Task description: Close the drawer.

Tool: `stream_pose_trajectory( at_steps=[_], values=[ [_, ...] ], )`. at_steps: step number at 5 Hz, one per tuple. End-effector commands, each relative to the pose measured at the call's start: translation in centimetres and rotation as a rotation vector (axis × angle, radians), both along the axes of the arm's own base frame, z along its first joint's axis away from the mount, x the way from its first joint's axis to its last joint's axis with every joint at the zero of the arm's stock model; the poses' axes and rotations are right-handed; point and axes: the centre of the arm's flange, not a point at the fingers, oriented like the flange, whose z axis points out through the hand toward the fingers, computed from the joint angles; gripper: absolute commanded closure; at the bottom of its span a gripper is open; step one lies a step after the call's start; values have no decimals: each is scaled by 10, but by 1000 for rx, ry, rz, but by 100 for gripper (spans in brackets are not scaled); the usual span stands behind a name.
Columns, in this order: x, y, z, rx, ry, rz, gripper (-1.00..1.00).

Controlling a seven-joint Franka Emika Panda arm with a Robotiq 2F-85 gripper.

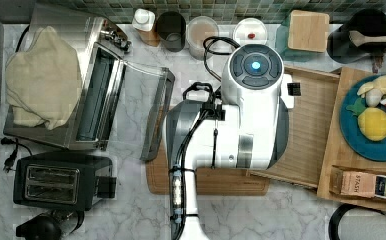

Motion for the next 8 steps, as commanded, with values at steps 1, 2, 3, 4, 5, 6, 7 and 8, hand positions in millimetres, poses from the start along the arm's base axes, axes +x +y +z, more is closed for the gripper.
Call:
stream_pose_trajectory(
  at_steps=[1,2,3,4,5,6,7,8],
  values=[
    [-1,0,-2,-1,5,0,100],
    [6,-14,-24,53,77,23,100],
    [7,-18,-55,87,111,110,100],
    [4,-16,-73,102,85,148,100],
    [0,-10,-83,108,12,159,100],
    [10,-9,-97,97,11,149,100],
    [14,-13,-114,103,0,154,100],
    [12,-17,-136,117,-63,160,100]
  ],
)
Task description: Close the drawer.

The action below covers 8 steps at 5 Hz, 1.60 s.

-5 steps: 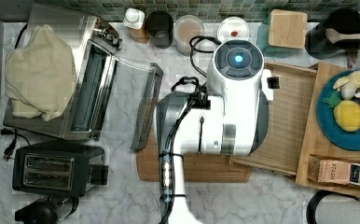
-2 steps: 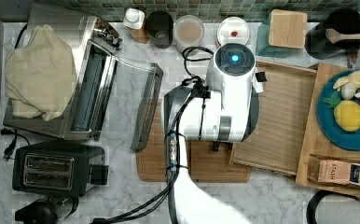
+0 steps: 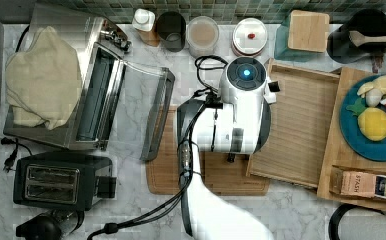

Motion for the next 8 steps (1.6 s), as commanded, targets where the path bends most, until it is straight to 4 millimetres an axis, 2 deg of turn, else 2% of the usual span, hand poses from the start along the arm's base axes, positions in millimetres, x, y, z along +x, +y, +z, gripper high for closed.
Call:
stream_pose_trajectory(
  at_steps=[1,2,4,6,7,8],
  values=[
    [0,-17,-17,57,-145,-36,100],
    [3,-18,-34,61,-85,-8,100],
    [-11,-24,-52,45,-84,-11,100],
    [-17,-57,-54,-22,-55,78,100],
    [-25,-79,-52,-43,-59,88,100],
    [-38,-111,-55,-54,-73,98,100]
  ],
)
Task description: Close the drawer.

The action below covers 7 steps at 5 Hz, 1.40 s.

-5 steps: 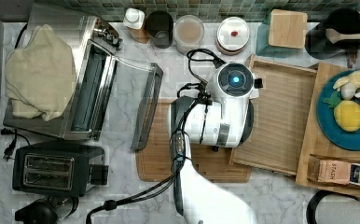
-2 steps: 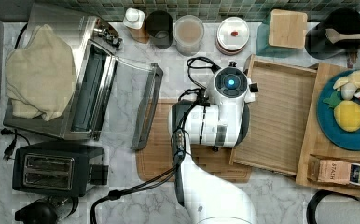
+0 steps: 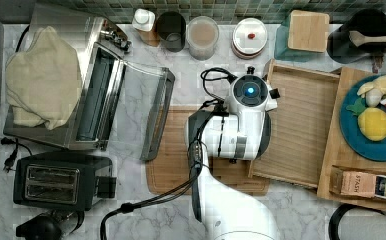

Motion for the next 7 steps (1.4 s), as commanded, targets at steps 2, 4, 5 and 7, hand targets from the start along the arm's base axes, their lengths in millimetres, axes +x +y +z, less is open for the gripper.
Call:
stream_pose_trajectory(
  at_steps=[2,4,5,7],
  values=[
    [-62,-192,46,-122,65,-78,100],
    [-117,-299,47,-189,35,-70,100],
    [-144,-331,50,-210,29,-66,100],
    [-157,-348,52,-205,70,-72,100]
  ],
)
